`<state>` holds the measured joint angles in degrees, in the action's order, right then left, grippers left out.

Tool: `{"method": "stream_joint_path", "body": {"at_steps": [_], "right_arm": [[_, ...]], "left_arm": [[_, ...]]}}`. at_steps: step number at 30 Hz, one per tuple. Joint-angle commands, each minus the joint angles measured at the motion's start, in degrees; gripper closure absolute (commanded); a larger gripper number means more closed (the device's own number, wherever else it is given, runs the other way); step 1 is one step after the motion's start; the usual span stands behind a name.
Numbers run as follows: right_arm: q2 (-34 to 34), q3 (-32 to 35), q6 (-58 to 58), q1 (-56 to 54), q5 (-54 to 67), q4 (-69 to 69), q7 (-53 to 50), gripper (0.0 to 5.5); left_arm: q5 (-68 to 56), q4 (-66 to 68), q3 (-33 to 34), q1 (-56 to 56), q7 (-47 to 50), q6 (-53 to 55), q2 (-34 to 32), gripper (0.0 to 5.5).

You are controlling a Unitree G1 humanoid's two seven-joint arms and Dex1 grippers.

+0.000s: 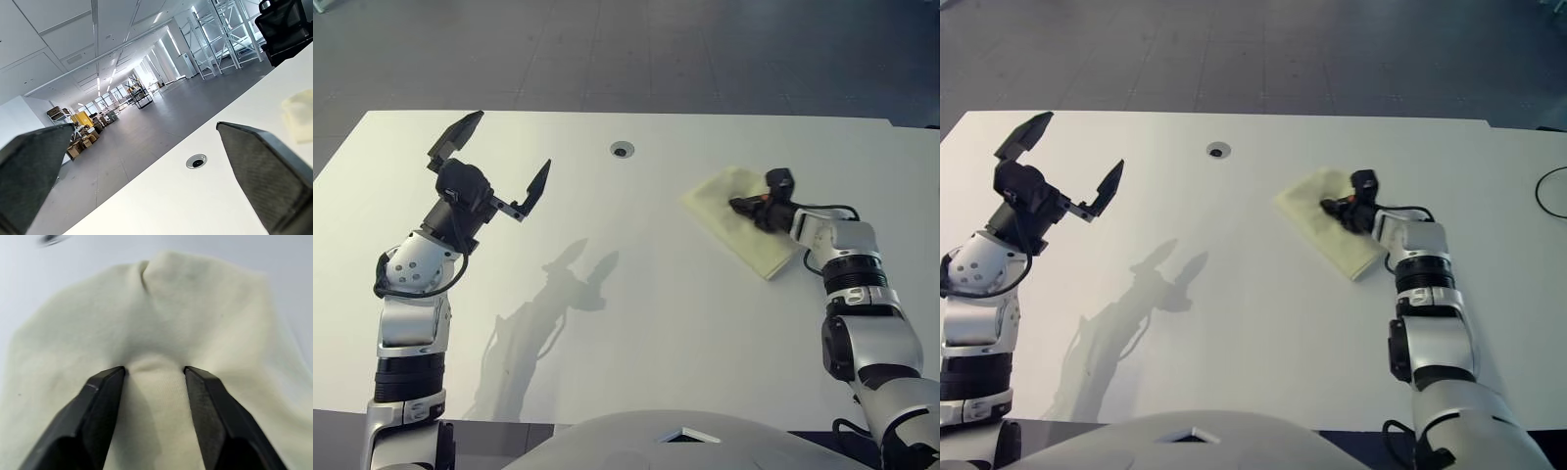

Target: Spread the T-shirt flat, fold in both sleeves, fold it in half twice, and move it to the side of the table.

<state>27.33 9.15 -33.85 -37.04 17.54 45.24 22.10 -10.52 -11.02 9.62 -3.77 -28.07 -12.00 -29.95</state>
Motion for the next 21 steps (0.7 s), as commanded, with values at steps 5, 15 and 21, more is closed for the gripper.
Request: {"method": "stream_joint_path", "body": {"at_steps": [5, 15, 21], "right_arm": [[-2.47, 10.81, -7.77, 10.50, 1.15, -4.36, -18.19, 1.79], [-3.97, 12.80, -6.54, 12.88, 1.88, -15.12, -21.64, 0.33], [-5.95, 11.51, -1.88, 18.70, 1.25, -40.59, -22.51, 0.12]], "left_arm": [[1.35, -5.42, -0.82, 5.03, 1.75, 3.17, 1.71, 0.10], [2.02, -5.52, -1.93, 5.11, 1.60, 3.47, 2.49, 0.10], [3.61, -3.47, -2.76, 4.96, 4.17, -0.05, 5.41, 0.10]]}}
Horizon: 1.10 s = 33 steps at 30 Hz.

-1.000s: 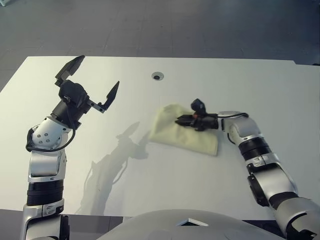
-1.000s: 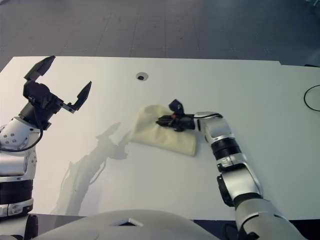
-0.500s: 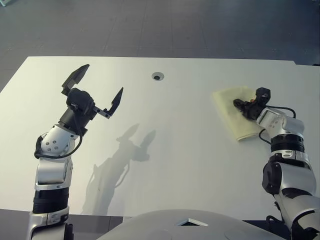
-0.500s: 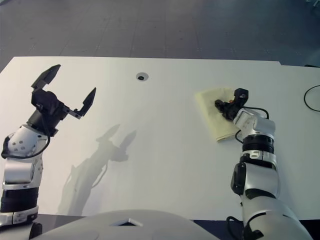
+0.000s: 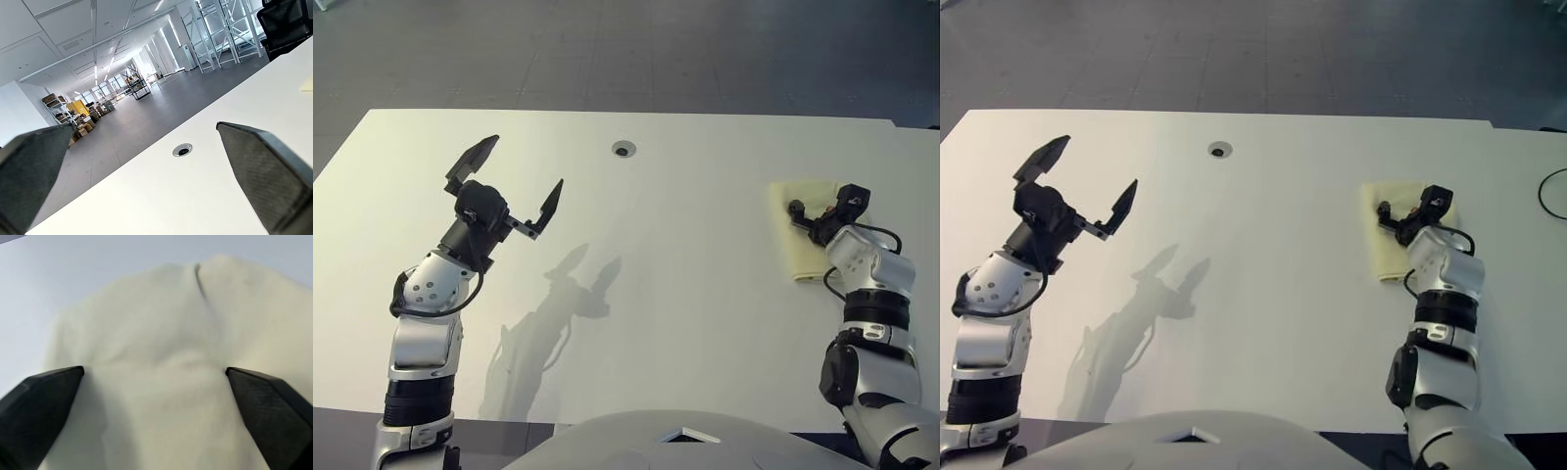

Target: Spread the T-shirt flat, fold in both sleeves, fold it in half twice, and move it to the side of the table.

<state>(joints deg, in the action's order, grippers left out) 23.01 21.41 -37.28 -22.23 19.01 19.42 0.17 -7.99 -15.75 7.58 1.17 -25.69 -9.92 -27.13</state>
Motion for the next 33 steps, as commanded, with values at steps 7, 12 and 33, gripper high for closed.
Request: {"method": "stream_joint_path", "body": {"at_steps": [7, 12, 33], "right_arm": [[-6.48, -9.65, 6.51, 15.12, -2.81, -38.03, 0.88, 0.12], [-6.97, -16.63, 17.73, 20.78, -10.36, -42.35, 2.92, 0.12], [-18.70, -30.82, 50.83, 31.44, -22.15, -24.19, 2.54, 0.12]], "left_arm": [[4.09, 4.64, -1.94, -1.11, 7.04, -5.90, 7.73, 0.10], [6.14, 8.85, -2.33, -1.23, 8.16, -12.94, 8.93, 0.10], [11.73, 14.86, -1.71, 4.87, 23.26, -12.45, 17.49, 0.10]]}}
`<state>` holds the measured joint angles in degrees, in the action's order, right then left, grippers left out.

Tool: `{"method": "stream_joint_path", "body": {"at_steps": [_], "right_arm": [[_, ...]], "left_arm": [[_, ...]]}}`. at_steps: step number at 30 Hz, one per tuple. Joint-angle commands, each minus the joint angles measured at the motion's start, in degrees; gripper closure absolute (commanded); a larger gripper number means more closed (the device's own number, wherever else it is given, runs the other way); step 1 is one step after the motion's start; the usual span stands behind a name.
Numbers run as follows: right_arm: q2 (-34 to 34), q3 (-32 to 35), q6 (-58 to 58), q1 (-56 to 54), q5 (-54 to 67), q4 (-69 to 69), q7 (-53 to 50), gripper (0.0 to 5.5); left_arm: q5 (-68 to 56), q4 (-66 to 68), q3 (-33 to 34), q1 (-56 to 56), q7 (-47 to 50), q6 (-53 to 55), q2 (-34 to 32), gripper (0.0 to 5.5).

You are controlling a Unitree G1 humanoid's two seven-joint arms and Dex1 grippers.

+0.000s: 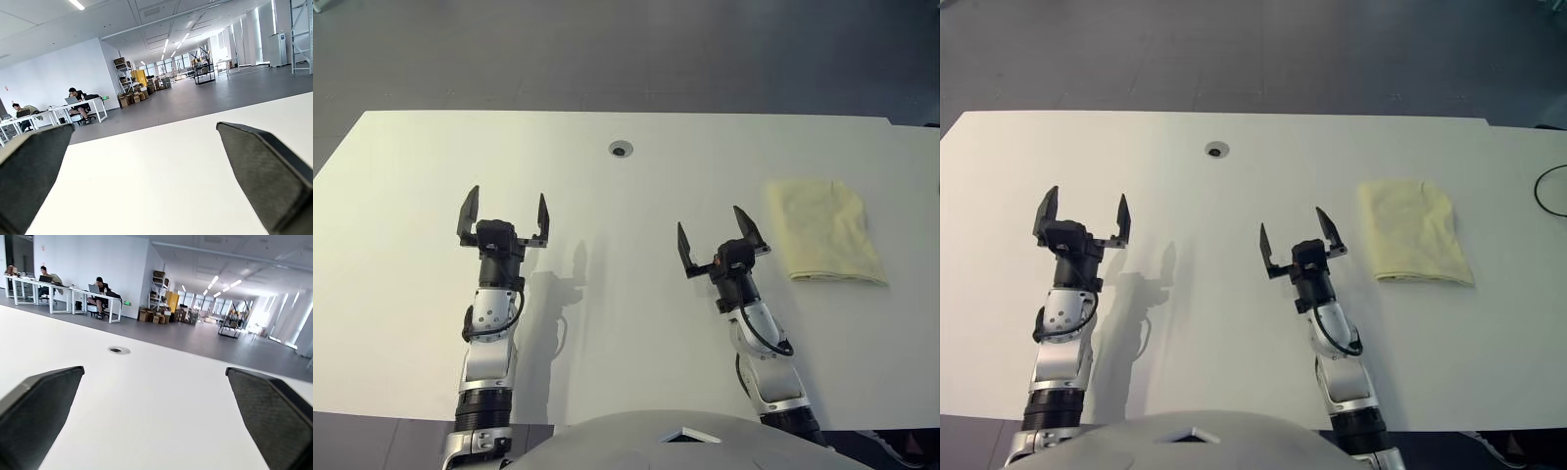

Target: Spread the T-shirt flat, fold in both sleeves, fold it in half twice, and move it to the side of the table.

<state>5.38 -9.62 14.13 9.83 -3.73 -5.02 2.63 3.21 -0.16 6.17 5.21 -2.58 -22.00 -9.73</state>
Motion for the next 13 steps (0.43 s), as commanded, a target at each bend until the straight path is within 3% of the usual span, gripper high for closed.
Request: {"method": "stream_joint_path", "body": {"at_steps": [1, 13], "right_arm": [[-1.20, 0.06, -0.54, -0.43, 0.42, 0.11, 0.12, 0.12], [-0.98, 2.54, -0.66, 1.54, -0.88, -2.83, -0.97, 0.12]], "left_arm": [[0.71, -0.62, -0.39, 0.89, 0.10, -0.80, -0.04, 0.10], [1.72, -1.31, -1.44, 0.71, -0.19, -2.40, -0.41, 0.10]]}}
